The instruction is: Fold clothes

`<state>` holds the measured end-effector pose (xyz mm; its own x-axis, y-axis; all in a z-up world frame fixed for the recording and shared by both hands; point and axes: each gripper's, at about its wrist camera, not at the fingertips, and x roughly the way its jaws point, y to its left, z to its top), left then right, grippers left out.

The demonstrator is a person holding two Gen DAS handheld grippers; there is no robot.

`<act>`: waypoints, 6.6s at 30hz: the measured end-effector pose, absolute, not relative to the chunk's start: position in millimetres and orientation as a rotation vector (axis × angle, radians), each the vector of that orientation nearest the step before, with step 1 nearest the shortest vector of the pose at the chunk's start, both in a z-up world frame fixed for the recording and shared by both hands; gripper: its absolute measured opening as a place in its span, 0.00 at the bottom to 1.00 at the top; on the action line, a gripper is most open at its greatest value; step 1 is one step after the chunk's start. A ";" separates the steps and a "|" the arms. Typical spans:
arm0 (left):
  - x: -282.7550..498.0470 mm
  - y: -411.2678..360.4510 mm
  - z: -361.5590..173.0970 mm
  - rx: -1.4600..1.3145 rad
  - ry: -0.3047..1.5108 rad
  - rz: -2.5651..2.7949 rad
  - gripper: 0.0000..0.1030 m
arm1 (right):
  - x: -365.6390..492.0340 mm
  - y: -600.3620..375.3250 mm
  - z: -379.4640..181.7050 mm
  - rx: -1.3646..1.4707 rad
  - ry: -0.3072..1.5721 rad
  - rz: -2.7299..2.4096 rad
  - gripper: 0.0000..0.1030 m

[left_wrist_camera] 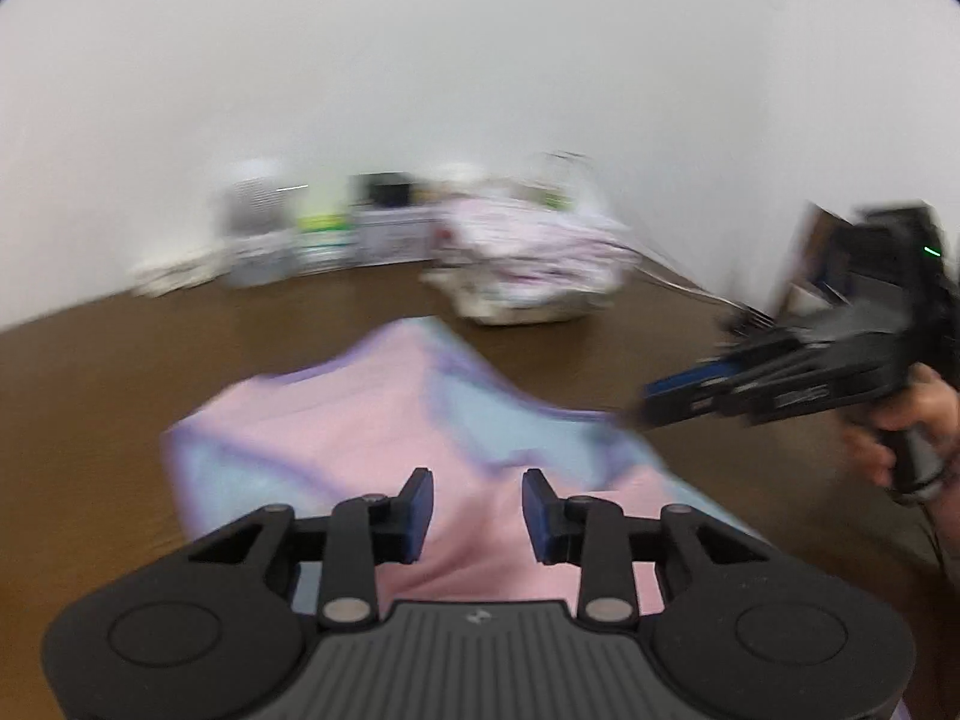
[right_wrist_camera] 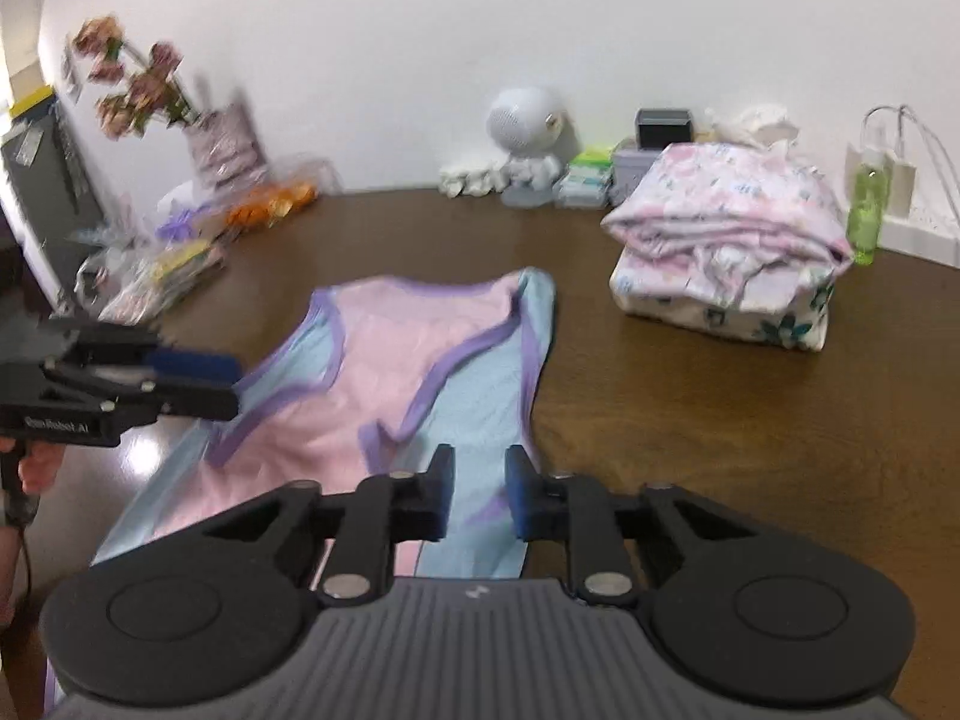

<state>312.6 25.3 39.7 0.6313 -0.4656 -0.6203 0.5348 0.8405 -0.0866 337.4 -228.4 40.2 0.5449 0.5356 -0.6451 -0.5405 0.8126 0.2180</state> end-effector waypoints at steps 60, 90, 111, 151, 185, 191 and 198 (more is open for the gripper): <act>317.3 -14.7 -14.9 0.203 0.698 -0.667 0.21 | 436.7 -89.5 28.5 -0.573 0.787 0.454 0.19; 309.4 -14.4 -15.1 0.214 0.685 -0.677 0.26 | 475.7 -159.2 38.3 -0.143 0.734 0.478 0.16; 305.4 -17.2 -15.9 0.231 0.673 -0.693 0.33 | 486.8 -125.4 2.9 -0.311 0.749 0.502 0.04; 307.7 -14.1 -17.5 0.231 0.668 -0.698 0.34 | 472.1 -171.0 9.4 0.144 0.880 0.509 0.21; 307.0 -14.9 -18.5 0.234 0.662 -0.708 0.38 | 434.3 -139.5 11.3 -0.440 0.657 0.398 0.17; 307.1 -14.2 -18.5 0.232 0.662 -0.709 0.38 | 440.6 -136.6 4.6 -0.458 0.672 0.406 0.02; 306.2 -12.7 -19.2 0.233 0.660 -0.710 0.38 | 464.7 -192.3 6.1 -0.018 0.770 0.392 0.02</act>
<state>306.2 -12.7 -19.2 0.5676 -0.5274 -0.6322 0.6690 0.7430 -0.0193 464.7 -192.3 6.1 0.6494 0.3382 -0.6811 -0.3509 0.9279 0.1261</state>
